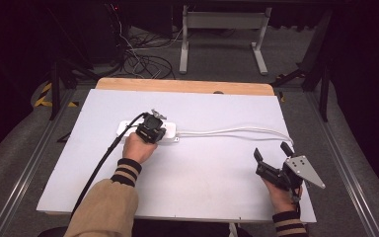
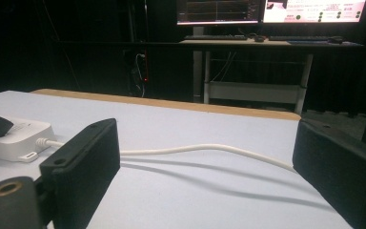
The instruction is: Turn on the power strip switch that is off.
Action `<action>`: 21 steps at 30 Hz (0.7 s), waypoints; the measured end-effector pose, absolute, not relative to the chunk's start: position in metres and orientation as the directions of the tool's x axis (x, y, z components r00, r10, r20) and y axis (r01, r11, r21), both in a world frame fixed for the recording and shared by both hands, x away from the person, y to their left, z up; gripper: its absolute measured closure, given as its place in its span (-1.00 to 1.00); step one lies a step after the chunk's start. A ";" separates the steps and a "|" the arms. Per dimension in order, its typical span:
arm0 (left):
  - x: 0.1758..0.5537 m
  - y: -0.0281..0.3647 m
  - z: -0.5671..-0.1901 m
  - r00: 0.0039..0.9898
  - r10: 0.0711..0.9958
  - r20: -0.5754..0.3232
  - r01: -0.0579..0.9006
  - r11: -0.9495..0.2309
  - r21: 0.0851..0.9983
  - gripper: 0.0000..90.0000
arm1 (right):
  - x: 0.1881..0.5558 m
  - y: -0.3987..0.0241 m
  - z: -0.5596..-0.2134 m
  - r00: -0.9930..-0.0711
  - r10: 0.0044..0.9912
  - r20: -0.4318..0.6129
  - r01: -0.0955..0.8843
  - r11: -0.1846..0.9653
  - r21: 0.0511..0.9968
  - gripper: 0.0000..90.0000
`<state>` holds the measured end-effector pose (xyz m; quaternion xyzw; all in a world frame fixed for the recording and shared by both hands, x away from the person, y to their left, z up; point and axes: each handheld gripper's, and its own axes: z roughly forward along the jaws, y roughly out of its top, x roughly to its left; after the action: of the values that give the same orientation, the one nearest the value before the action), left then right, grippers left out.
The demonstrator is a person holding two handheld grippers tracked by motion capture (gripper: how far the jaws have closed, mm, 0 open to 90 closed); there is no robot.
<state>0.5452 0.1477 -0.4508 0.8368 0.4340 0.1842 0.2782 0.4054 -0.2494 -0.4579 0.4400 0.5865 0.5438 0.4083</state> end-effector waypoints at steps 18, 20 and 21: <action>0.549 0.158 -0.448 0.569 0.821 0.043 0.632 -0.469 0.617 1.00 | 0.406 -0.250 -0.458 -0.273 0.962 0.003 0.077 0.019 0.997 -0.79; 0.549 0.159 -0.448 0.568 0.822 0.039 0.631 -0.466 0.620 1.00 | 0.406 -0.250 -0.458 -0.275 0.961 -0.001 0.077 0.023 0.997 -0.79; 0.549 0.158 -0.448 0.568 0.822 0.044 0.629 -0.468 0.621 1.00 | 0.406 -0.249 -0.459 -0.276 0.961 -0.006 0.074 0.027 0.997 -0.79</action>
<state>0.5487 0.1581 -0.4482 0.8395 0.4320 0.1709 0.2817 0.4060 -0.2494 -0.4585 0.4404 0.5877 0.5408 0.4100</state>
